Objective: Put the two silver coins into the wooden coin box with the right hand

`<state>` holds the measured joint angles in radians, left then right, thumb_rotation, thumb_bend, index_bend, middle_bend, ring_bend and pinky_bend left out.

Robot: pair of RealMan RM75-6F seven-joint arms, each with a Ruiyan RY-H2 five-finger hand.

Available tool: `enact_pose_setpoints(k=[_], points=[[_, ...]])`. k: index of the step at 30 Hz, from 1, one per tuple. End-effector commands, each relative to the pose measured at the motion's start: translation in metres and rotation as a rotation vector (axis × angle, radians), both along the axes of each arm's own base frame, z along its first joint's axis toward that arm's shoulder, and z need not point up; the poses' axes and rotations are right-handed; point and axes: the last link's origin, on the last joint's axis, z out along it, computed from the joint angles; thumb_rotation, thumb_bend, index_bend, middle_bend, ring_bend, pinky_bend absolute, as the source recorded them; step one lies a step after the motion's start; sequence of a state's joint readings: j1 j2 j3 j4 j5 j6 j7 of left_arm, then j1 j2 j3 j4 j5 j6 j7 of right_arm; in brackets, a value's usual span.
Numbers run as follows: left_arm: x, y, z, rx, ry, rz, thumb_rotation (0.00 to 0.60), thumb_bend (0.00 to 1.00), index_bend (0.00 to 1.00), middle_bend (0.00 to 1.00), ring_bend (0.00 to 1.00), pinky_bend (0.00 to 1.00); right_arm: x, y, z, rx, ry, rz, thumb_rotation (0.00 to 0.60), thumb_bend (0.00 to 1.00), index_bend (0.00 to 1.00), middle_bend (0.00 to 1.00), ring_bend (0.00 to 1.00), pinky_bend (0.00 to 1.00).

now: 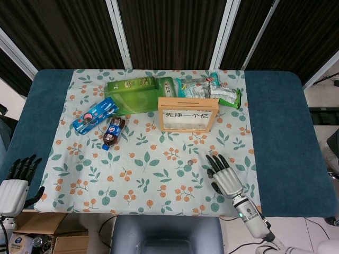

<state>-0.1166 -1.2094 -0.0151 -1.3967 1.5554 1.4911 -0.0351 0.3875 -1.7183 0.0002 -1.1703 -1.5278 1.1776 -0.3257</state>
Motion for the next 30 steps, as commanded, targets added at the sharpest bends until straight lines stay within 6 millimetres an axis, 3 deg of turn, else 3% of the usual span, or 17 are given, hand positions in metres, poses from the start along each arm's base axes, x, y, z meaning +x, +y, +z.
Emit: enact_pose_setpoints(k=[1, 11, 30], points=[[0.0001, 0.0, 0.0, -0.001, 0.0, 0.0, 0.6, 0.34, 0.0, 0.0, 0.0, 0.0, -0.0005, -0.0001, -0.0003, 0.002, 0.0, -0.005, 0.6, 0.49, 0.52, 0.0, 0.0, 0.0], [-0.0002, -0.0002, 0.0, -0.005, 0.002, 0.002, 0.6, 0.34, 0.0, 0.0, 0.0, 0.0, -0.001, -0.0012, -0.0015, 0.004, 0.004, -0.008, 0.6, 0.49, 0.51, 0.0, 0.0, 0.0], [-0.0022, 0.001, 0.0009, -0.007, -0.007, 0.005, 0.6, 0.35, 0.0, 0.0, 0.0, 0.0, -0.0001, -0.0041, -0.0054, -0.008, 0.006, -0.009, 0.6, 0.5, 0.61, 0.0, 0.0, 0.0]])
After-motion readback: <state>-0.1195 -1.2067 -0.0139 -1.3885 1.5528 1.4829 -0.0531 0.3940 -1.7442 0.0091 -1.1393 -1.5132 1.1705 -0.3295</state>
